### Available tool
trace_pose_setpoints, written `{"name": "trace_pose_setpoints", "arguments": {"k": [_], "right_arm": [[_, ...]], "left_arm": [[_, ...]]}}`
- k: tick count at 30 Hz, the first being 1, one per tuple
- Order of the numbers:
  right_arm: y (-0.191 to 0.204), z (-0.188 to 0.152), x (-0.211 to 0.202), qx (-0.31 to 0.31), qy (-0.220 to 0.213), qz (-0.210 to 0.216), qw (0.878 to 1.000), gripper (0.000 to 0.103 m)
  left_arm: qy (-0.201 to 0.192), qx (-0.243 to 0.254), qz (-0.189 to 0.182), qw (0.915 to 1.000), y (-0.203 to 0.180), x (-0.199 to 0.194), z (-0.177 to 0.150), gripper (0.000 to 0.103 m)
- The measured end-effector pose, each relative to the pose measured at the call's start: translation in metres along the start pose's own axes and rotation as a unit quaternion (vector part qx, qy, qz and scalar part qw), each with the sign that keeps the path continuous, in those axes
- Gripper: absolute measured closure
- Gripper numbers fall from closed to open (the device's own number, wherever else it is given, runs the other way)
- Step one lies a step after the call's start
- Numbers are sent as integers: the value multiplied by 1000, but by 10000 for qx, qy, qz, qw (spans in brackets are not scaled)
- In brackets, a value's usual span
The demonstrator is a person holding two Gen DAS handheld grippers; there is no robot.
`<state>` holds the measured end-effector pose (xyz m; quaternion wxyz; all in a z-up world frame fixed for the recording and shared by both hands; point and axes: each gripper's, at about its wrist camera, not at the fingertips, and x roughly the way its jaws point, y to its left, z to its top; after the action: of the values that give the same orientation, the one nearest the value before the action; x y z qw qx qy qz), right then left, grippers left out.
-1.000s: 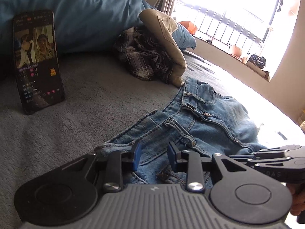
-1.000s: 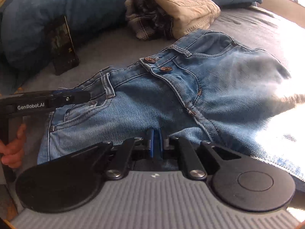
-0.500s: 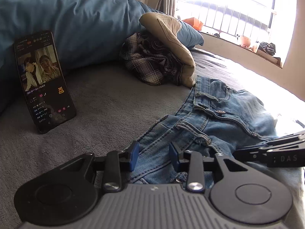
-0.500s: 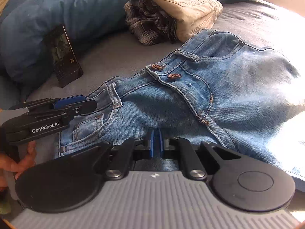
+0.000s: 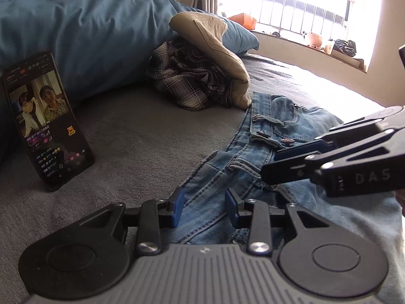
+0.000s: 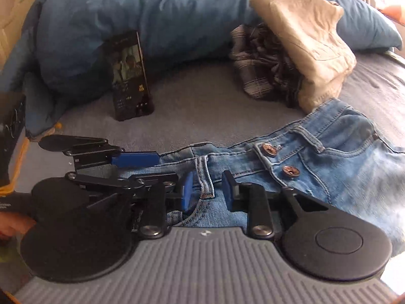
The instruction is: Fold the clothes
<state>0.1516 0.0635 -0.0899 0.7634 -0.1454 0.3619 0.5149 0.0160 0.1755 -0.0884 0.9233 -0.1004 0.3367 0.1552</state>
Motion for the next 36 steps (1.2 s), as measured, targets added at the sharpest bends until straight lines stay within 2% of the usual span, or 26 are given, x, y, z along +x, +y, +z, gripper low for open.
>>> {"name": "trace_pose_setpoints", "arguments": {"k": [3, 5, 6, 7, 8, 10, 15, 25, 32, 36], "right_arm": [[2, 4, 17, -51, 241, 54, 9997, 76], [3, 4, 18, -84, 208, 13, 9997, 76], [4, 5, 19, -100, 192, -7, 9998, 78], [5, 5, 19, -117, 175, -27, 9998, 88], [6, 5, 20, -133, 158, -48, 9998, 94], [8, 5, 22, -165, 125, -88, 9997, 96], [12, 6, 25, -236, 42, -175, 9996, 97], [11, 23, 24, -34, -322, -43, 9995, 97], [9, 31, 28, 77, -598, -84, 9981, 97], [6, 21, 41, 103, -278, -53, 9995, 97]], "left_arm": [[55, -83, -23, 9999, 8, -3, -2, 66], [50, -51, -39, 10000, 10, -4, -5, 66], [43, -26, -38, 10000, 10, -4, -6, 66], [32, 1, -30, 10000, 9, -5, -7, 66], [18, 25, -17, 10000, 9, -5, -7, 66], [-1, 22, 3, 10000, 9, -5, -7, 66], [-43, 4, 90, 10000, 12, -4, -7, 66], [-30, -247, 269, 9993, 29, -7, 1, 65], [-161, -136, 388, 9990, 25, -7, 7, 66], [-39, -58, 387, 9992, 22, 0, 5, 64]]}}
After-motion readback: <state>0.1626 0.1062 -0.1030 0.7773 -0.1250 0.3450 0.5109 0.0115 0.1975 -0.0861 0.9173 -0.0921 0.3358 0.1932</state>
